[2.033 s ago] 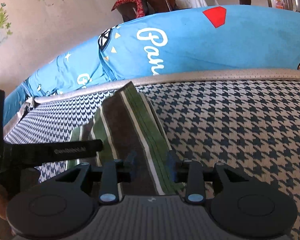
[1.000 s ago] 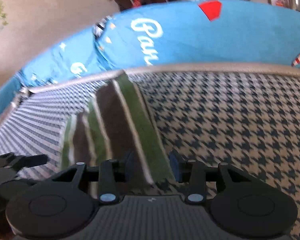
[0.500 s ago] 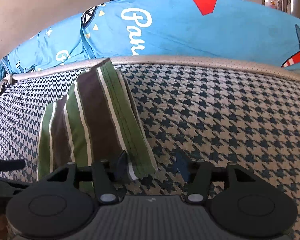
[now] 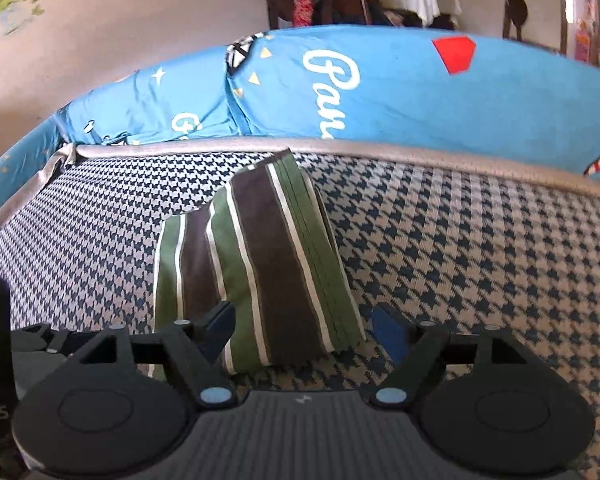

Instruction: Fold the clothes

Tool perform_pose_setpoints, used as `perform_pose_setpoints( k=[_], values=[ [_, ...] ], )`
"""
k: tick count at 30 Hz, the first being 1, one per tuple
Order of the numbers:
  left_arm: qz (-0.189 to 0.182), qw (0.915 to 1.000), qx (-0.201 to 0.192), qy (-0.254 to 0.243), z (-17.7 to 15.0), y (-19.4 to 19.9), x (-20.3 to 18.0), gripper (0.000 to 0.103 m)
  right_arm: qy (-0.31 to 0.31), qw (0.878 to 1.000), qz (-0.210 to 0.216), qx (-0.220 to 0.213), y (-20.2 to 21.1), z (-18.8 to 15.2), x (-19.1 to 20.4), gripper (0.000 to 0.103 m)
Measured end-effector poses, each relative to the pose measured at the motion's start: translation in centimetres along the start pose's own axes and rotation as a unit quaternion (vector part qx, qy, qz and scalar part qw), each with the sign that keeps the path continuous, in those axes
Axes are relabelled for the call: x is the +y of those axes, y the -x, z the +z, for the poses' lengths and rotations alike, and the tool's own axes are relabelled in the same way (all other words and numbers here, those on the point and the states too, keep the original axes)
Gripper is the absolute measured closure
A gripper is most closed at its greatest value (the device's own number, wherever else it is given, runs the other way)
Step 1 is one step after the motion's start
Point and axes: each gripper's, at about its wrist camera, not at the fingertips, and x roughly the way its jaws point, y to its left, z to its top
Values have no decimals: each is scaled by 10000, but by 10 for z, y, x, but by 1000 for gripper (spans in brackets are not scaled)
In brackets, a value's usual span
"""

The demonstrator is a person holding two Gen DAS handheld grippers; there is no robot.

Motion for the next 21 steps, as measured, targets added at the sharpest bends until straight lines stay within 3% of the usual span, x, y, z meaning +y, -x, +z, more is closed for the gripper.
perform_pose_setpoints(
  k=[8,15,21],
  values=[
    [206,9995,-50,233,-11,10,7,0,-181,9996,-190,123,12,-11,-5,26],
    [495,9985,-165,155,-25,19,1,0,-139,9980,-427,451,10,-27,4,19],
    [405,9984,-145,367,-34,23,7,0,-264,9969,-427,609,10,-34,3,19]
  ],
)
